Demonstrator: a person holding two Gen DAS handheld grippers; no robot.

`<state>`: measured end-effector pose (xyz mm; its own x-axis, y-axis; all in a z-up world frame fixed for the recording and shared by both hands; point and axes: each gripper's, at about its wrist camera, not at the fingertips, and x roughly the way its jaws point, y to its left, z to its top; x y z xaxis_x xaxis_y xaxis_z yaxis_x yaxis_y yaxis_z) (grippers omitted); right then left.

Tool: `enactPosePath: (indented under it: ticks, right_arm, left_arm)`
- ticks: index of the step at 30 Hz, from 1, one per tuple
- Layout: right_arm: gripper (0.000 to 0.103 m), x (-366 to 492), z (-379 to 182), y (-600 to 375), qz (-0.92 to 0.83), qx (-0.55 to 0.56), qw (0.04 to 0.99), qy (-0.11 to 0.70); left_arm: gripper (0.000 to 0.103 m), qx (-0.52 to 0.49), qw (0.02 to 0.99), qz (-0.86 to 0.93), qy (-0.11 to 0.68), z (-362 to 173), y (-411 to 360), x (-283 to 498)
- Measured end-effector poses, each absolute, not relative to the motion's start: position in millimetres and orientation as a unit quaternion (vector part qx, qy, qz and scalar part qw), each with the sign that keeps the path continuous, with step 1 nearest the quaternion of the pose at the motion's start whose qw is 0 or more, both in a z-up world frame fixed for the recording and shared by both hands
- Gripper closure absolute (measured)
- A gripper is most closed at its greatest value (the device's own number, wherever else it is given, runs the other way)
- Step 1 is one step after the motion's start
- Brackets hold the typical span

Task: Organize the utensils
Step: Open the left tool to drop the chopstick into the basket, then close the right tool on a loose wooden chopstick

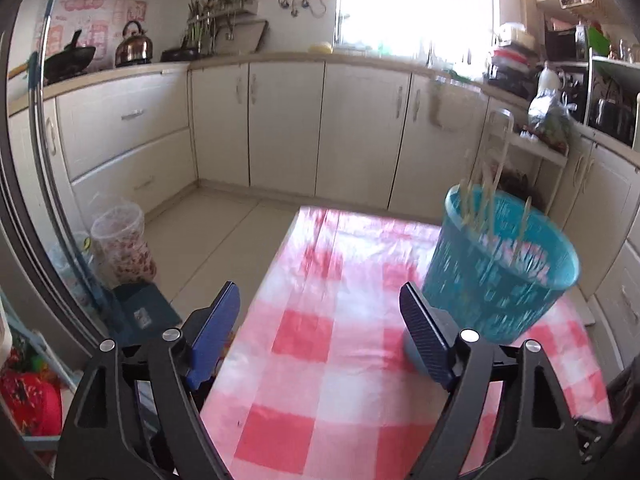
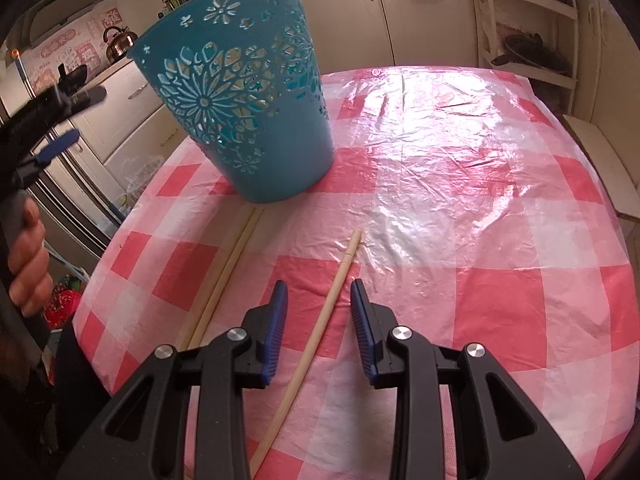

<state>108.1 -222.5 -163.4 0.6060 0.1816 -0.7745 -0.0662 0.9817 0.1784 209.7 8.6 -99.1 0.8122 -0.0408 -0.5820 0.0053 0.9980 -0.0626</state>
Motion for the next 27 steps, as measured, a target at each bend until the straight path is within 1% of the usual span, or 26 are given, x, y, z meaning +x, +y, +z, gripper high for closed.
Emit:
enactPosePath:
  ticks: [3,4,5,6,7,10,12,13,14,16,18,19,22,24,27]
  right_arm:
    - [0.071,108,-164,-207,0.052,0.01,0.899,0.435]
    - [0.072,108,-164,-204,0.053,-0.003,0.898,0.436]
    - [0.079,109,-164,-200,0.06,-0.014,0.897,0.439]
    - [0.083,109,-164,-199,0.069,-0.018,0.894,0.442]
    - [0.091,110,-163,-198,0.079,-0.018,0.892,0.446]
    - [0.091,112,-162,-200,0.08,-0.013,0.887,0.455]
    - [0.087,114,-161,-201,0.083,-0.002,0.882,0.463]
    - [0.082,114,-161,-199,0.084,-0.003,0.881,0.466]
    - [0.081,114,-161,-194,0.078,-0.017,0.88,0.468]
    - [0.081,113,-161,-185,0.073,-0.045,0.878,0.471]
    - [0.092,113,-160,-180,0.096,-0.051,0.87,0.48]
    - [0.094,113,-159,-179,0.101,-0.058,0.869,0.481]
    - [0.093,116,-159,-185,0.105,-0.065,0.861,0.493]
    - [0.089,118,-158,-192,0.103,-0.057,0.858,0.5]
    - [0.088,118,-158,-194,0.101,-0.055,0.859,0.499]
  left_arm:
    - [0.025,-0.031,0.936,-0.025,0.35,-134,13,212]
    - [0.025,-0.029,0.933,-0.027,0.358,-141,13,213]
    - [0.024,-0.029,0.929,-0.032,0.366,-148,12,216]
    - [0.022,-0.029,0.927,-0.035,0.372,-153,11,218]
    - [0.022,-0.029,0.925,-0.038,0.377,-157,10,221]
    - [0.019,-0.033,0.922,-0.041,0.384,-163,12,223]
    - [0.015,-0.041,0.922,-0.043,0.381,-163,15,223]
    - [0.015,-0.045,0.922,-0.041,0.382,-165,15,223]
    - [0.014,-0.046,0.921,-0.042,0.385,-167,14,224]
    - [0.014,-0.047,0.918,-0.043,0.39,-169,14,226]
    - [0.014,-0.046,0.917,-0.044,0.394,-170,11,226]
    - [0.014,-0.046,0.916,-0.045,0.395,-170,10,226]
    - [0.014,-0.044,0.916,-0.047,0.397,-170,8,226]
    - [0.014,-0.043,0.914,-0.047,0.4,-171,7,227]
    - [0.014,-0.042,0.914,-0.048,0.401,-172,6,228]
